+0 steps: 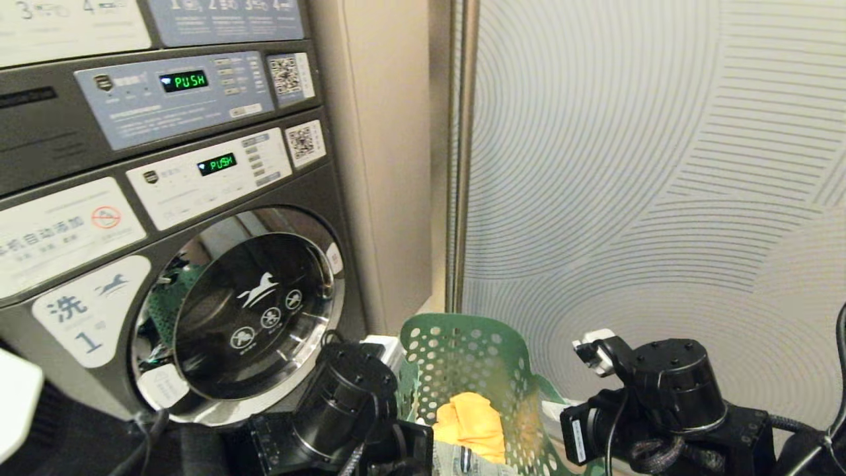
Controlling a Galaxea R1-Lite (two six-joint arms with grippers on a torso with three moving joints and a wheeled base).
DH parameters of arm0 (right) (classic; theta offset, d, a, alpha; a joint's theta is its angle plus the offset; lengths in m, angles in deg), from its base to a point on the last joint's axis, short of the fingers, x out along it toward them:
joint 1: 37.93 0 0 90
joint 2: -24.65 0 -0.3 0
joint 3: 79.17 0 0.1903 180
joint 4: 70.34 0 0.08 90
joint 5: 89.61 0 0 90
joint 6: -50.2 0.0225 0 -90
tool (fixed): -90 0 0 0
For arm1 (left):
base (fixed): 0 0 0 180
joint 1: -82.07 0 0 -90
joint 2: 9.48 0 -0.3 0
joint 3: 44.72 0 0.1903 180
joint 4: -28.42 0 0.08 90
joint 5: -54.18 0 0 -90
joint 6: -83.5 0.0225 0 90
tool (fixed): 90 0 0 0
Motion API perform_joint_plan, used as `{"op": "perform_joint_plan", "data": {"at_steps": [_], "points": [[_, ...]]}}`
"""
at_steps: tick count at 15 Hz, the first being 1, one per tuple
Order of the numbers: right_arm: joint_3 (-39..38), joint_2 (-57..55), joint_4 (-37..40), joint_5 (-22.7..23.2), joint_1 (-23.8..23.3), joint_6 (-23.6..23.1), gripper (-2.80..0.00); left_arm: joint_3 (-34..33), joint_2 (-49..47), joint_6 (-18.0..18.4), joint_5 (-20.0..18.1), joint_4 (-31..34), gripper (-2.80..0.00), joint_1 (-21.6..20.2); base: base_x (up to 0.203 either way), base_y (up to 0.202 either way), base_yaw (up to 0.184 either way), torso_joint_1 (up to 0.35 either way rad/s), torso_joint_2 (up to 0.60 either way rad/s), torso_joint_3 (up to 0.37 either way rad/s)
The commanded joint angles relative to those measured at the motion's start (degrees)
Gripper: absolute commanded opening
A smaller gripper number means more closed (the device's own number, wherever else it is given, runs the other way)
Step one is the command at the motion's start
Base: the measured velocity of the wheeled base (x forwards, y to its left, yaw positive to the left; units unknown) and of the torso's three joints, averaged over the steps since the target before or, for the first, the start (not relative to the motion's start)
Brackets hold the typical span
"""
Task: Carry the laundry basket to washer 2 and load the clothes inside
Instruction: Pick up the clothes basket and put it beside the washing machine
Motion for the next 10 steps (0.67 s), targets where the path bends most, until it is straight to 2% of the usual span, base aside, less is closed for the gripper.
{"op": "perform_joint_plan", "data": {"at_steps": [1, 10], "points": [[-1.3, -0.1, -2.8, 0.0, 0.0, 0.0, -2.8, -0.2, 0.3, -0.2, 0.1, -0.2, -2.8, 0.2, 0.0, -0.005, 0.183, 0.001, 0.01, 0.01], [-2.4, -0.2, -5.0, -0.1, 0.0, -0.1, -2.8, -0.4, 0.3, -0.2, 0.2, -0.2, -2.8, 0.4, 0.001, -0.008, 0.175, 0.001, 0.0, 0.002]]}}
